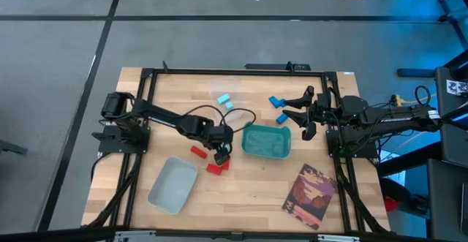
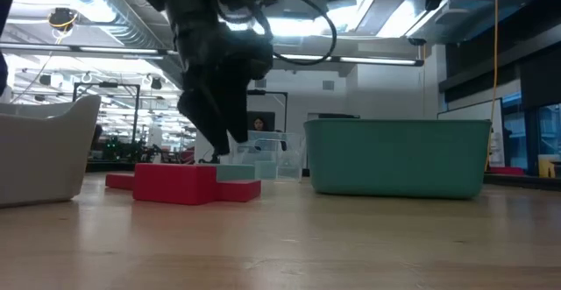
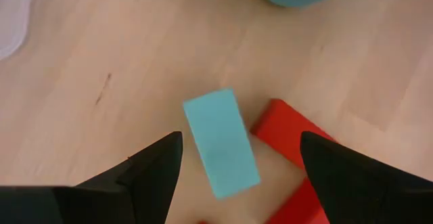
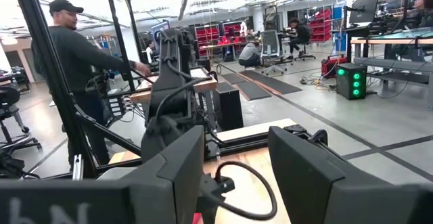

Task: Sort & place blocks by color
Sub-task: Put the light blue block into the transparent bin

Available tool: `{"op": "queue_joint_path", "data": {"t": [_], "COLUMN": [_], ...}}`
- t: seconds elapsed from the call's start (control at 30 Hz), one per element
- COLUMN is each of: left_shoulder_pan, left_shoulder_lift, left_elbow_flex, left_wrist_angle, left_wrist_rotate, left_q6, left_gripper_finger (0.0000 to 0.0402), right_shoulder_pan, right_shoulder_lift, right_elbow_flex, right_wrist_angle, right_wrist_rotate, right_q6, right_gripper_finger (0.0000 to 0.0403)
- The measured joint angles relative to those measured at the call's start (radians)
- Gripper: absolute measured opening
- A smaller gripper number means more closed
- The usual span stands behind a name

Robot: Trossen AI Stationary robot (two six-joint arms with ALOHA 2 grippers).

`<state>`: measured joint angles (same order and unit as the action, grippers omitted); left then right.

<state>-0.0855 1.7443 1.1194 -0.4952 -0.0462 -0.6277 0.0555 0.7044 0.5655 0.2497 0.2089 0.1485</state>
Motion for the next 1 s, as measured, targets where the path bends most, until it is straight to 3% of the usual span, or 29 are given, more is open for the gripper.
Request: {"op": "queue_joint_path", "data": {"t": [0.57,1.0], "left_shoulder_pan": [-0.003,-0.002], "left_shoulder_lift": [0.071,0.069], "left_elbow_flex": [0.000,0.000], "left_wrist_angle": [0.000,0.002], "left_wrist_rotate": [-0.069,-0.067], "left_q6": [-0.047,-0.021], "left_gripper_finger": [0.0275,0.0114], "right_shoulder_pan": [0.000,0.000], "right_shoulder_lift": [0.000,0.000], "right_elbow_flex": [0.000,0.000], "right_wrist_angle": [0.000,0.000], "right_wrist_rotate": [0.000,0.000], "right_q6": [0.000,0.000], "right_gripper_finger": [0.0170,0.0170]}}
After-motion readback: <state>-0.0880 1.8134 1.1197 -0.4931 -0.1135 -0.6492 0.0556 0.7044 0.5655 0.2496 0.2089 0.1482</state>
